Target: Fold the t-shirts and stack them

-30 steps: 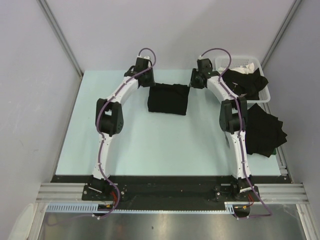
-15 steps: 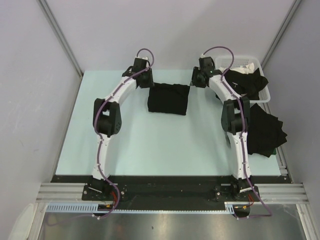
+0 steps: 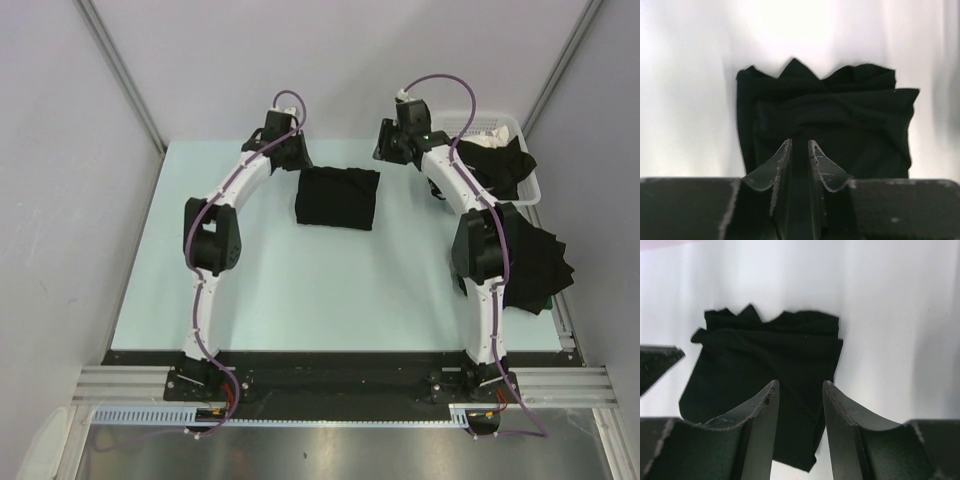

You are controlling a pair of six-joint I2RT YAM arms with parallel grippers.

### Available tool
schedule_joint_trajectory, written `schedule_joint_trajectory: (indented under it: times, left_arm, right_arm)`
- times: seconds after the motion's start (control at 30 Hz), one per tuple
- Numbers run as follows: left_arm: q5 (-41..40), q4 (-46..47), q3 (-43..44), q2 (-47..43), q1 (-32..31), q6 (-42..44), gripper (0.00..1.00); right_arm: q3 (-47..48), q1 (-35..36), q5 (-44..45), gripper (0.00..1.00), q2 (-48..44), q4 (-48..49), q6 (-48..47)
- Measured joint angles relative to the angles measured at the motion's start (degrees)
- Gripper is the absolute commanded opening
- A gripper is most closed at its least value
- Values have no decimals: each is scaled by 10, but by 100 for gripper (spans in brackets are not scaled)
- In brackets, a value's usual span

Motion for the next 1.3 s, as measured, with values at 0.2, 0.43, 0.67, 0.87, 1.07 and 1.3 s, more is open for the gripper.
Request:
schedule_joint_trajectory:
  times: [0.2,0.43,0.67,0.87,1.07,1.3]
  left_arm:
    - [20,26,35,45,0,-22,24]
    - [41,50,65,111,0,-48,25]
    - [18,72,71,136,0,-50,26]
    - [-10,101,74,136,1,-49,28]
    - [-14,103,74,129,2,-48,26]
    - [-2,78,34,68,3,-38,22]
  right_arm:
    - [-36,-1,0,45,-12,-16,-3]
    - [-37,-9,-1,45,-12,-28,-17]
    - [-37,-16,-4,45,-12,-37,-26]
    - [-39,-16,-9,45,-13,-37,-28]
    - [-46,-14,-9,45,-13,-37,-27]
    - [-61,-6,-12,45,-14,-33,-21]
